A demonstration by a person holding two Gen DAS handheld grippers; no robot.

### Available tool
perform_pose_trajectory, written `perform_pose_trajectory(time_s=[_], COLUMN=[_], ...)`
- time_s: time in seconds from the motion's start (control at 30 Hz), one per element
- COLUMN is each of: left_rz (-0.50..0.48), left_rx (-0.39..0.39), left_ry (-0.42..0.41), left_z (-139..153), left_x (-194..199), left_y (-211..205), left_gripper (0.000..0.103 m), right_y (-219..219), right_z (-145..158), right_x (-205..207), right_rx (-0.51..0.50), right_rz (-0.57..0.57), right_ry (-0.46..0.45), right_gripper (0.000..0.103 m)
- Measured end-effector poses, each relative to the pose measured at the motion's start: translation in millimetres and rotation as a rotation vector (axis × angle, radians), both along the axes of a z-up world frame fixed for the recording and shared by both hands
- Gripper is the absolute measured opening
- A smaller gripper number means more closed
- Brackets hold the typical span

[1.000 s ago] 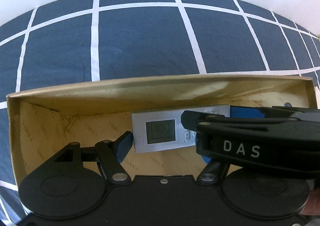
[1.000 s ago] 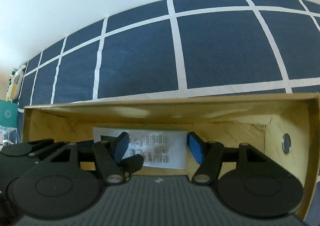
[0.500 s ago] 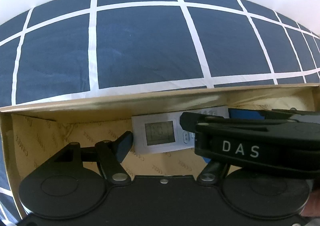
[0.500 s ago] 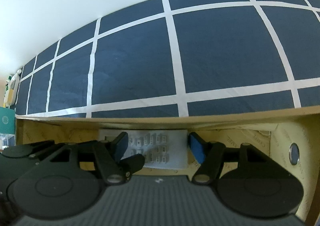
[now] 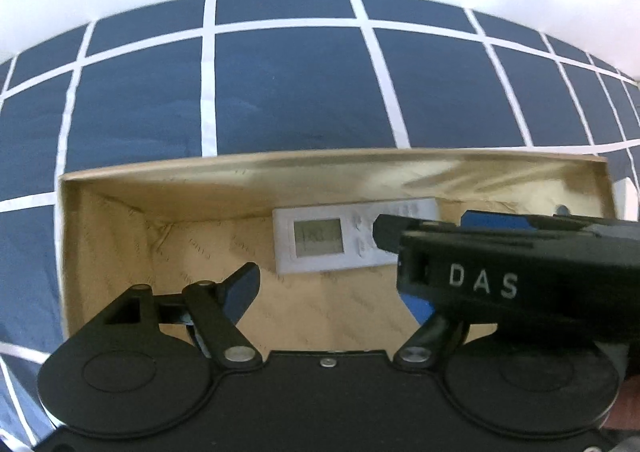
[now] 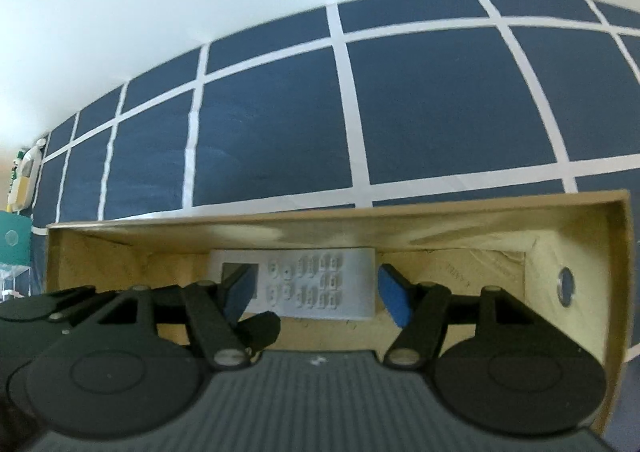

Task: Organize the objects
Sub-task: 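Open the left tool to release the remote inside the box, then move the right tool toward the white TV remote with coloured buttons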

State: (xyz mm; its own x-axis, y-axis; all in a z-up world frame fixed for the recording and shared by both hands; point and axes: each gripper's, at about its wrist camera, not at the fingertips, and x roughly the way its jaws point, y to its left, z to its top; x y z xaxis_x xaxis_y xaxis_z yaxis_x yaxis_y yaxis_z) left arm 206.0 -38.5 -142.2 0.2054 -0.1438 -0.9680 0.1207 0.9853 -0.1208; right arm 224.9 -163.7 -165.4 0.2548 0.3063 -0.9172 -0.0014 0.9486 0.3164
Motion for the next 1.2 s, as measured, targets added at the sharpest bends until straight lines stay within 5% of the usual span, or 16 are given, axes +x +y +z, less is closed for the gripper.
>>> perform_pose_trajectory(time_s=[0.73, 1.2], left_rz=[0.055, -0.020], left_rx=[0.004, 0.032], left_ry=[-0.136, -0.186], left_z=[94.2, 122.7], left_x=[-111.6, -192.4], left_y=[-4.0, -37.9], left_gripper=[0.092, 0.102], right_y=[-37.1, -73.0], right_z=[116.1, 142.7], right_x=[-95.7, -186.2], right_rx=[-0.007, 0.004], right_rz=[-0.025, -0.102], right_ry=[-0.148, -0.204], right_gripper=[0.096, 0.103])
